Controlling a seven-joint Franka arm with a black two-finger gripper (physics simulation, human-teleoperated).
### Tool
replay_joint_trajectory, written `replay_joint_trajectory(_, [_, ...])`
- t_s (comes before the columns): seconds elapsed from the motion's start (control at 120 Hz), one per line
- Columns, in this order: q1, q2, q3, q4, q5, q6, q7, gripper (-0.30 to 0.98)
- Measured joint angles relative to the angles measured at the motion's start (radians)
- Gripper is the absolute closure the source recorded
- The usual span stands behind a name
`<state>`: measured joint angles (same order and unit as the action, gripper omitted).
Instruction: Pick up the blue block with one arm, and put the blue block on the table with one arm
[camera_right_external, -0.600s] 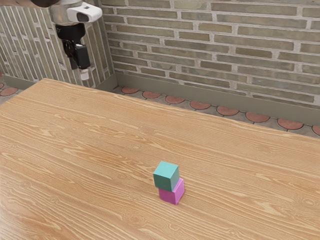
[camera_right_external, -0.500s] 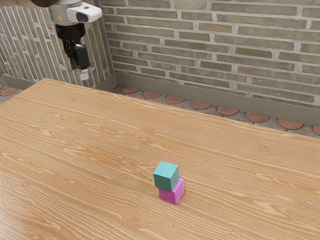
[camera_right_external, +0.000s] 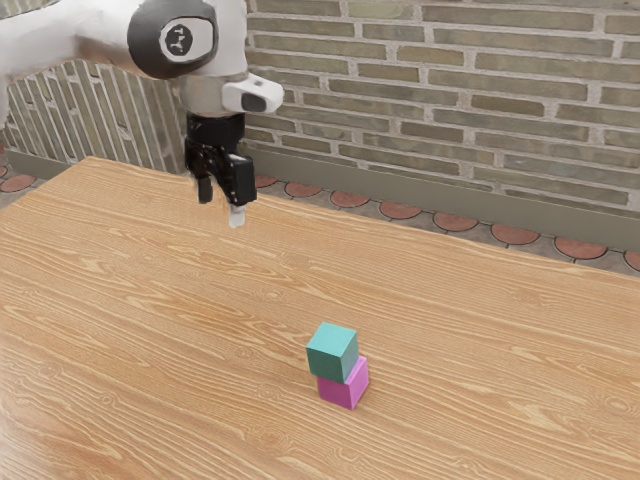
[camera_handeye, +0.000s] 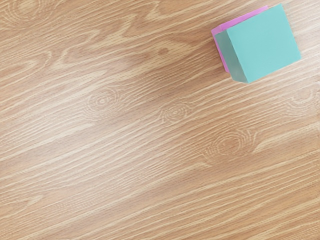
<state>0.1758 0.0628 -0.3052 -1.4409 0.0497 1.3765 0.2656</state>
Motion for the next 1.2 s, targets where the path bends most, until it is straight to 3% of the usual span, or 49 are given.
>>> replay_joint_trajectory(0.125, [-0.115, 0.011, -0.015, -0.297, -0.028, 0.192, -0.152, 0.0])
replay_joint_trajectory(0.333, [-0.001, 0.03, -0.014, -0.453, -0.071, 0.452, -0.345, 0.0])
replay_joint_trajectory(0.467, [-0.062, 0.036, -0.025, -0.458, -0.076, 0.587, -0.506, 0.0])
replay_joint_trajectory(0.558, [-0.13, 0.165, -0.028, -0.335, -0.049, 0.65, -0.605, 0.0])
replay_joint_trajectory(0.708, [-0.159, 0.282, -0.024, -0.24, 0.013, 0.706, -0.741, 0.0])
replay_joint_trajectory(0.983, [-0.232, 0.291, -0.015, -0.279, 0.044, 0.738, -0.945, 0.0])
replay_joint_trajectory(1.2, [-0.243, 0.306, 0.011, -0.298, 0.048, 0.746, -0.99, 0.0])
